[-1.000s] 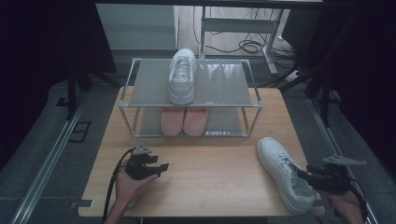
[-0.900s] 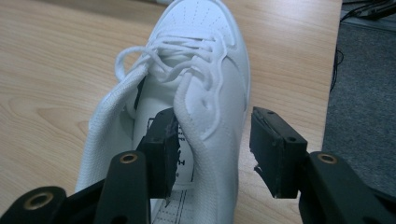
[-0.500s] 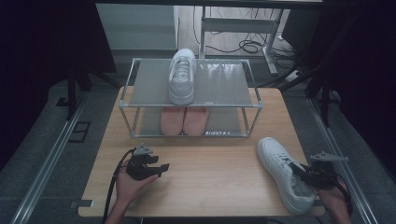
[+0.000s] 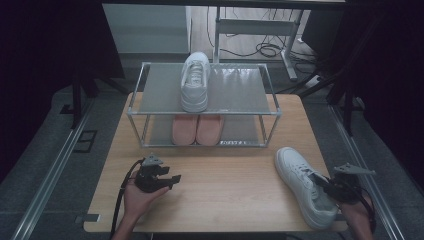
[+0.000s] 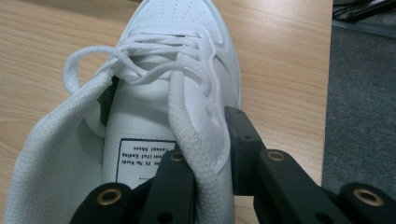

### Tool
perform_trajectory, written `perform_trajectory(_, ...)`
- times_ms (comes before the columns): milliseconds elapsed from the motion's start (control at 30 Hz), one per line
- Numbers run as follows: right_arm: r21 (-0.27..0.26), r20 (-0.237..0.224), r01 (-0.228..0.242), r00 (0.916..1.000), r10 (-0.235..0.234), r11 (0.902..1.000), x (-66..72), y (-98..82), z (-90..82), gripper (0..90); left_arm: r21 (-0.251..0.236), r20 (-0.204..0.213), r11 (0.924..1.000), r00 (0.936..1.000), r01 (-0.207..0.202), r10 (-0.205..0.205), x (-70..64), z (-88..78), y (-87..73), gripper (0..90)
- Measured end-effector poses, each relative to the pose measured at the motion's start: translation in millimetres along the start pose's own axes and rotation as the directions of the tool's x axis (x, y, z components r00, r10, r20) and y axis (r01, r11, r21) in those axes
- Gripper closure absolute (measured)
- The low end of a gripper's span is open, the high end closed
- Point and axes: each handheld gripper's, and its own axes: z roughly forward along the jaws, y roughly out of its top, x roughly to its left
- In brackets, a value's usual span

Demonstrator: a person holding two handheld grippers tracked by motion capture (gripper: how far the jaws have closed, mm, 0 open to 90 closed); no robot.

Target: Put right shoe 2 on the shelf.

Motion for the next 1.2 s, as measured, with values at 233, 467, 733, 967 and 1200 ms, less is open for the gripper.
perform_trajectory(233,-0.028,-0.015,0.015,0.9998,-0.016,0.9995,5.0,0.5,-6.0,81.3,0.000,0.000,1.0000,1.0000,0.002,-0.002,0.1,0.0,-0.2,40.6)
perform_trajectory(467,-0.083,-0.039,-0.011,0.9992,0.007,0.9965,6.5,2.4,-15.1,81.3,0.000,-0.001,1.0000,1.0000,0.004,-0.004,0.2,0.1,-0.2,40.6)
perform_trajectory(733,-0.149,-0.105,-0.060,0.9935,0.045,0.9870,10.9,4.2,-24.0,81.2,-0.005,-0.004,1.0000,1.0000,0.006,-0.006,1.2,-2.1,0.1,40.7)
perform_trajectory(967,-0.185,-0.131,-0.071,0.9903,0.048,0.9802,17.3,8.9,-29.6,81.3,-0.001,-0.002,1.0000,1.0000,0.005,-0.005,1.0,-0.7,-0.1,40.7)
perform_trajectory(1200,-0.196,-0.147,-0.066,0.9884,0.038,0.9784,21.9,15.2,-30.5,81.3,0.000,-0.002,1.0000,1.0000,0.006,-0.006,1.1,-0.4,-0.3,40.6)
